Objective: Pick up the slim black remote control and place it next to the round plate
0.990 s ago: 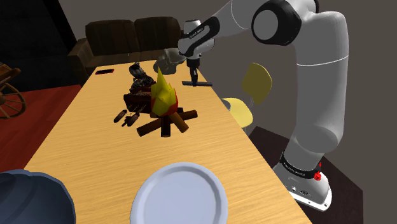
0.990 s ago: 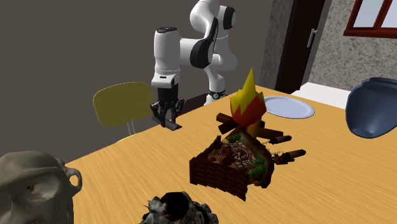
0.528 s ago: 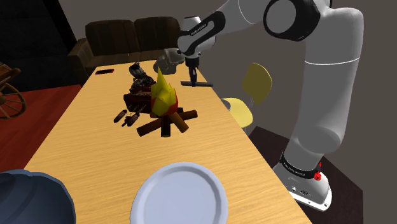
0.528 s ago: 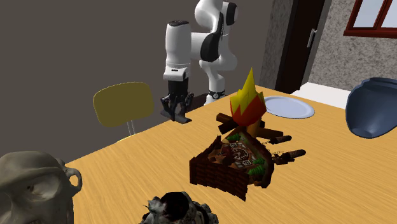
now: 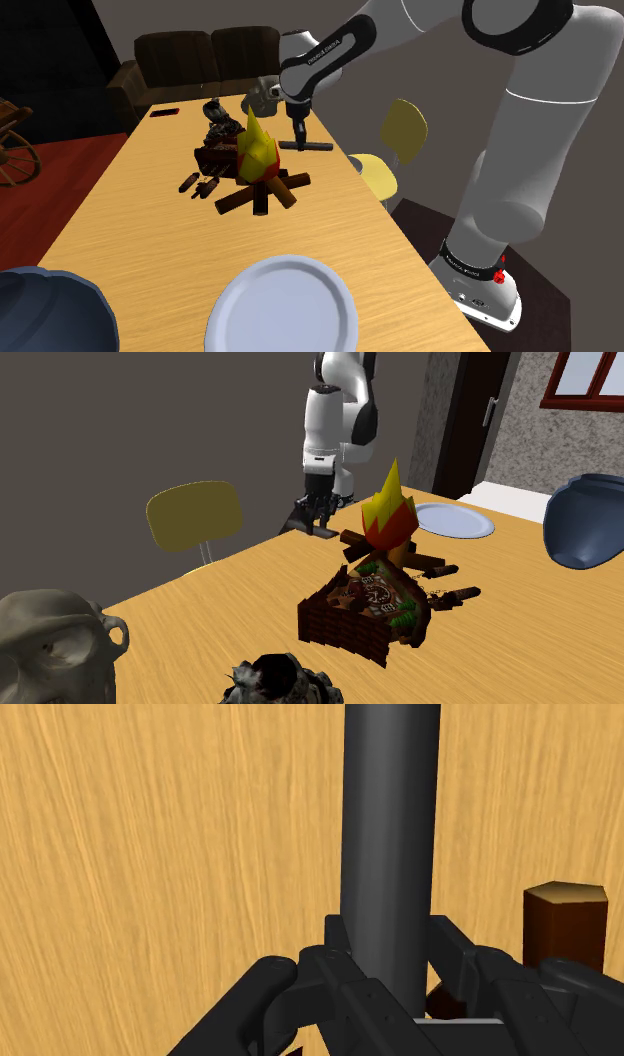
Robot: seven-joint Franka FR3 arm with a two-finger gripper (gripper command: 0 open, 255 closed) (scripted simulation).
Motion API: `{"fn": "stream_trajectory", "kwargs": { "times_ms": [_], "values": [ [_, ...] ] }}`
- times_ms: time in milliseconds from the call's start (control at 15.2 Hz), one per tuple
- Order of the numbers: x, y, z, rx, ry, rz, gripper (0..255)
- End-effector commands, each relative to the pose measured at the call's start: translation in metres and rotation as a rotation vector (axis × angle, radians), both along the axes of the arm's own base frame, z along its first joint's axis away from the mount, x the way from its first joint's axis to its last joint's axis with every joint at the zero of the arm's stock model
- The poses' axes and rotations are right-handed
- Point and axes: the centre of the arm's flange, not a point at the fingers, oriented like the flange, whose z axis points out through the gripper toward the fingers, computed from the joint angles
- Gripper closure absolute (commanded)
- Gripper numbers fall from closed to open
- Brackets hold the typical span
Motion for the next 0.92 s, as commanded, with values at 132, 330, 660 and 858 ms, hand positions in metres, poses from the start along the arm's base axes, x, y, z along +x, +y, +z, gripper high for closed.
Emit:
{"fn": "stream_trajectory", "kwargs": {
  "times_ms": [132, 330, 660, 858],
  "values": [
    [-0.029, 0.046, 0.0, -0.001, 0.0, -0.002, 255],
    [-0.051, 0.079, 0.0, -0.001, 0.0, -0.002, 255],
    [-0.087, 0.134, 0.0, -0.001, 0.0, -0.002, 255],
    [-0.108, 0.168, 0.0, -0.001, 0.0, -0.002, 255]
  ]
}}
